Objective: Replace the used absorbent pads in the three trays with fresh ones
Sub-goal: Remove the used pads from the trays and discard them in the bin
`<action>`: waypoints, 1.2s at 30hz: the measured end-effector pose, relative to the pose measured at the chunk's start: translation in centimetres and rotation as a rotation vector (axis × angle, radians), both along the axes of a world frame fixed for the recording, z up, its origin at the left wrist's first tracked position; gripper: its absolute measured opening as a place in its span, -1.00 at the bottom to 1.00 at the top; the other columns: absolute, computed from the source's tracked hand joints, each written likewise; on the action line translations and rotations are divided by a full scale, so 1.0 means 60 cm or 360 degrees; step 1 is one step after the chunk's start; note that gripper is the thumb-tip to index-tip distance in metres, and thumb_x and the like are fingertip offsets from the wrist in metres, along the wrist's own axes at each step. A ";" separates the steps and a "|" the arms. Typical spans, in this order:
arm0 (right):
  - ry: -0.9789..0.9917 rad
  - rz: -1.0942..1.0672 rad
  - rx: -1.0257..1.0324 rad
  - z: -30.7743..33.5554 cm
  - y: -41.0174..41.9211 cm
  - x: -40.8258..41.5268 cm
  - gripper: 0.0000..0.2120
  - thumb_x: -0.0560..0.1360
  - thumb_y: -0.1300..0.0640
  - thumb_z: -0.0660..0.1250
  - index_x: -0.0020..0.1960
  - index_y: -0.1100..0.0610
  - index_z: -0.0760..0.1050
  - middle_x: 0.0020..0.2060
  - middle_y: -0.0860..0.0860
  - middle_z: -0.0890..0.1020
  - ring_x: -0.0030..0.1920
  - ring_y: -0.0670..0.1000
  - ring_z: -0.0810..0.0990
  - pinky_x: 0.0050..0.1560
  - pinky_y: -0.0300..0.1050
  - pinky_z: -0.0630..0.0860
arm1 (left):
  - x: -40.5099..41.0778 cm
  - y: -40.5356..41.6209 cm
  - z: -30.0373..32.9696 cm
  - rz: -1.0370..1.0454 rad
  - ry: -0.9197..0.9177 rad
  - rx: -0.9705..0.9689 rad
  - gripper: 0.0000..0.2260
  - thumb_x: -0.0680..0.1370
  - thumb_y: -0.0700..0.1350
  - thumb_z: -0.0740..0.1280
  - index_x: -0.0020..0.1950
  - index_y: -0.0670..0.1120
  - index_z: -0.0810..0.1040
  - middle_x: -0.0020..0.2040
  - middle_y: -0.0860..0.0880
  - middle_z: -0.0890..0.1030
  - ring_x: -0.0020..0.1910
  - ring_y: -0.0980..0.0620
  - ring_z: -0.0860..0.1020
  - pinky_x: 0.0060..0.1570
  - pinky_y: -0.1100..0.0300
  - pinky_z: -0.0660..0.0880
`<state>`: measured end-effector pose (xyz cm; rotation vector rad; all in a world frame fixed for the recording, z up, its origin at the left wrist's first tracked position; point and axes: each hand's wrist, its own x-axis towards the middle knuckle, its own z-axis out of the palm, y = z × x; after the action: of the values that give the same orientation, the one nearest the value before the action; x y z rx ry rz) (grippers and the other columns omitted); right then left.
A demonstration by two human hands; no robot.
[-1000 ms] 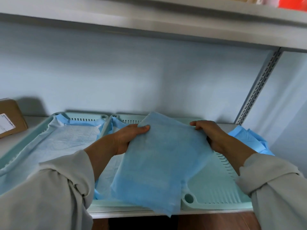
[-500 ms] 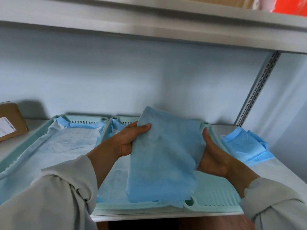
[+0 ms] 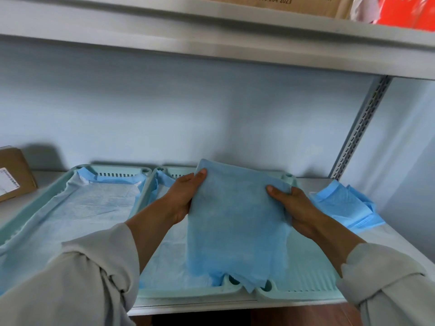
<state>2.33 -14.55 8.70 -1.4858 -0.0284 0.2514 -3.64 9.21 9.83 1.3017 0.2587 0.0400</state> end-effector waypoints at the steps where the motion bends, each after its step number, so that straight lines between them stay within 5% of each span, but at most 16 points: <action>1: -0.0052 -0.0010 0.0042 0.004 0.002 -0.001 -0.76 0.50 0.21 0.36 0.15 0.24 0.55 0.07 0.16 0.65 0.02 0.11 0.64 0.10 0.01 0.59 | 0.002 0.002 -0.001 0.0048 -0.0063 0.0031 -0.80 0.57 0.03 0.29 -0.03 -0.06 0.62 -0.03 -0.05 0.67 -0.05 -0.01 0.62 -0.10 0.13 0.56; 4: -0.0156 0.0080 0.0194 0.020 0.003 -0.004 -0.81 0.51 0.33 0.30 0.10 0.21 0.56 0.00 0.12 0.66 -0.06 0.05 0.65 0.03 -0.09 0.60 | 0.003 0.006 0.006 0.0061 -0.0240 0.0010 -0.81 0.55 -0.03 0.32 0.06 -0.08 0.64 -0.02 -0.05 0.69 -0.04 -0.01 0.63 -0.11 0.16 0.59; 10: -0.0152 -0.0018 -0.0071 0.043 0.012 -0.004 -0.88 0.51 0.08 0.37 0.00 0.09 0.59 0.01 0.07 0.67 -0.03 0.04 0.64 0.17 0.03 0.54 | 0.004 0.000 0.022 0.0232 -0.0042 0.0206 -0.75 0.55 0.10 0.29 0.07 -0.03 0.60 -0.02 -0.01 0.65 -0.07 0.01 0.59 -0.03 0.08 0.54; 15: -0.0004 0.0058 -0.0007 0.039 0.015 -0.010 -0.56 0.41 -0.15 0.39 0.16 0.12 0.56 0.06 0.06 0.68 0.10 0.07 0.64 0.22 0.08 0.52 | 0.009 -0.012 0.036 0.0416 -0.0045 -0.0105 -0.84 0.58 0.00 0.29 -0.02 -0.08 0.57 -0.07 -0.04 0.61 -0.13 0.01 0.57 -0.05 0.11 0.53; 19: 0.0125 0.0480 -0.0322 0.009 0.011 -0.040 -0.51 0.32 0.16 0.50 0.22 0.24 0.54 0.05 0.12 0.68 0.06 0.11 0.66 0.09 0.04 0.59 | 0.016 -0.008 0.031 0.0529 0.0132 -0.0216 -0.69 0.56 0.03 0.32 0.22 -0.10 0.55 0.08 -0.07 0.59 0.09 -0.10 0.57 0.18 -0.02 0.51; 22: 0.0206 0.0279 -0.0014 0.014 0.004 -0.027 -0.68 0.43 0.20 0.43 0.16 0.27 0.57 -0.03 0.16 0.69 -0.11 0.09 0.69 -0.06 -0.04 0.64 | 0.013 0.001 0.030 0.0379 0.0156 -0.0287 -0.68 0.55 0.09 0.31 0.18 -0.10 0.54 0.03 -0.06 0.61 -0.07 -0.03 0.60 -0.05 0.07 0.56; 25: 0.0286 0.0116 -0.0051 0.026 -0.004 -0.016 -0.75 0.51 0.09 0.36 0.13 0.21 0.56 -0.09 0.13 0.67 -0.15 0.09 0.64 -0.12 -0.06 0.58 | -0.013 0.008 0.011 -0.0293 0.0431 0.0052 -0.72 0.53 0.12 0.29 0.05 -0.07 0.55 -0.01 -0.04 0.64 -0.08 0.04 0.59 0.04 0.08 0.51; 27: 0.0259 0.0050 -0.0201 0.018 -0.008 -0.013 -0.72 0.54 0.08 0.33 0.16 0.23 0.54 -0.12 0.12 0.65 -0.14 0.08 0.61 -0.10 -0.06 0.55 | -0.025 0.004 -0.012 -0.0467 0.0561 0.0286 -0.84 0.53 -0.06 0.36 0.06 -0.10 0.56 -0.02 -0.04 0.65 -0.07 0.04 0.59 0.16 0.02 0.49; 31: 0.0353 0.0134 -0.0127 0.013 -0.014 -0.015 -0.71 0.50 0.02 0.36 0.09 0.22 0.57 -0.11 0.12 0.68 -0.17 0.05 0.65 -0.14 -0.09 0.60 | -0.016 -0.013 -0.029 -0.0055 0.0407 0.0069 -0.76 0.56 -0.23 0.32 0.22 -0.20 0.52 -0.11 -0.06 0.62 -0.15 0.02 0.58 0.02 0.04 0.51; 36: 0.0331 0.0197 -0.0400 -0.010 -0.024 -0.010 -0.52 0.32 0.28 0.51 0.20 0.35 0.51 0.00 0.22 0.67 -0.01 0.18 0.66 0.03 0.09 0.60 | -0.003 -0.010 -0.022 0.0127 0.0275 0.0538 -0.75 0.60 -0.17 0.26 0.27 -0.17 0.47 0.04 -0.10 0.55 -0.02 -0.05 0.52 -0.05 0.07 0.49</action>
<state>1.71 -16.00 8.12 -1.7026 0.0810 0.5240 -3.81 8.62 8.54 1.6335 0.4670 0.0404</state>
